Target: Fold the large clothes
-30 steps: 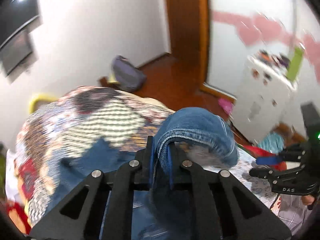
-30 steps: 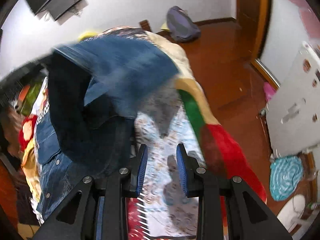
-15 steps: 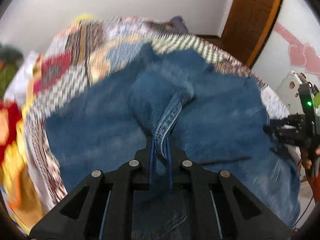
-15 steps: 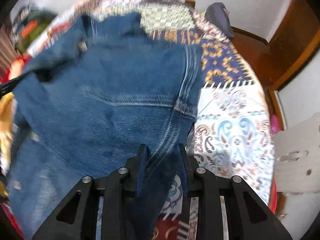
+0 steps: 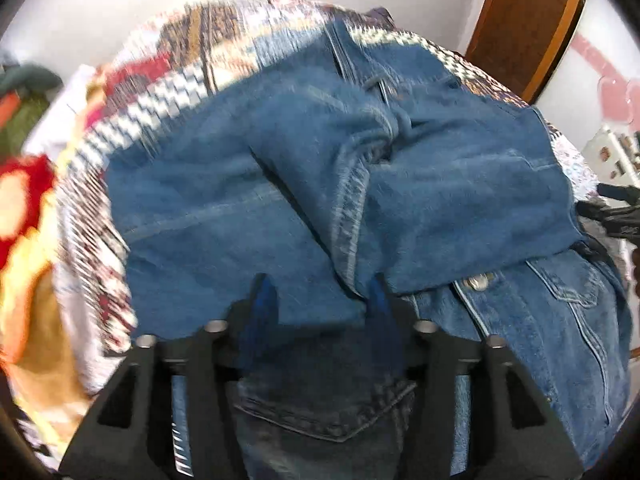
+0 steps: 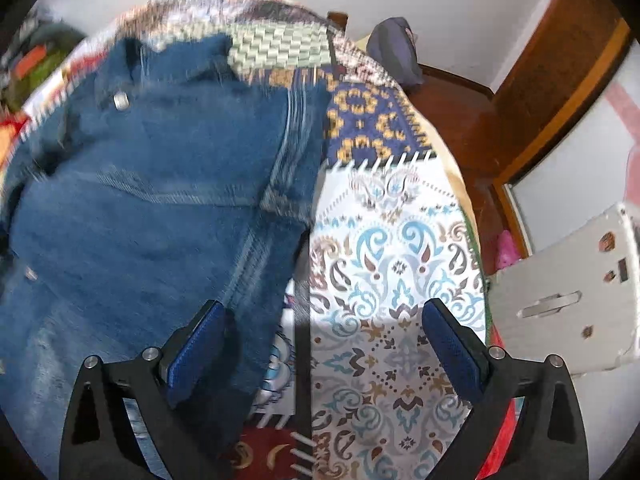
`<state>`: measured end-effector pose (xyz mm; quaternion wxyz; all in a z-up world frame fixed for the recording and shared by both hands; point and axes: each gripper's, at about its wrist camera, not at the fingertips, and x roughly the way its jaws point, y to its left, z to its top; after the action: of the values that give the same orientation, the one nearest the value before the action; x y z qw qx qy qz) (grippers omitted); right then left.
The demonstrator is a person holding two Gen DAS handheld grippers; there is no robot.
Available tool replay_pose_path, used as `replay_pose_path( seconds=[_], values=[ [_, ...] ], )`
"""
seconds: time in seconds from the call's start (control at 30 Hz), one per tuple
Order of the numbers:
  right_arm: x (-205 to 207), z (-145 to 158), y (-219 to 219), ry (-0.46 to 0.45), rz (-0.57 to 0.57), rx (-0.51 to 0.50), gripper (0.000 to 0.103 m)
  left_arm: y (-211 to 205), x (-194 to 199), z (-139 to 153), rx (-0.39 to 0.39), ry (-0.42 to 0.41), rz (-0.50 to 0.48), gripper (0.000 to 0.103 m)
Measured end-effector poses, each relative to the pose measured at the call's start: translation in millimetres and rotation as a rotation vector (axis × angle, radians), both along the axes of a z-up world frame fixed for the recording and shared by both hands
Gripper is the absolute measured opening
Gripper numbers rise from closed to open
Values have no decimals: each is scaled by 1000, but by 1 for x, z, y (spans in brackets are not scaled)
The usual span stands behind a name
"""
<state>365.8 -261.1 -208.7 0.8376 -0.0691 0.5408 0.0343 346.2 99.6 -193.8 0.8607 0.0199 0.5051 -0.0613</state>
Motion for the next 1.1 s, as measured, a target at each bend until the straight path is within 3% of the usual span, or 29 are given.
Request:
replay_pose_path(
  seconds=[0.1,0.2,0.33,0.47,0.53,0.57,0.73,0.93,1.1],
  values=[
    [-2,17,-2,-16,-15,108,98,-2,9,18,16,-57,6,63],
    [-2,29,-2,-25,-24,180,98,-11,29,28,39,-82,5,64],
    [1,32,-1,-25,-28,208,98,-35,75,16,50,-40,-16,66],
    [-1,24,-5,-6,-50,180,98,-58,93,-7,179,-53,-31,66],
    [-5,23,-8,0,-57,165,98,-66,96,-14,246,-82,-39,61],
    [-7,21,-10,4,-57,167,98,-67,96,-14,252,-87,-44,54],
    [-6,22,-17,0,-67,159,98,-52,90,6,177,-117,-28,31],
    [0,23,-15,2,-75,197,98,6,59,59,-2,-212,77,29],
    [5,19,-3,8,-59,202,98,65,26,61,-101,-181,168,29]
  ],
)
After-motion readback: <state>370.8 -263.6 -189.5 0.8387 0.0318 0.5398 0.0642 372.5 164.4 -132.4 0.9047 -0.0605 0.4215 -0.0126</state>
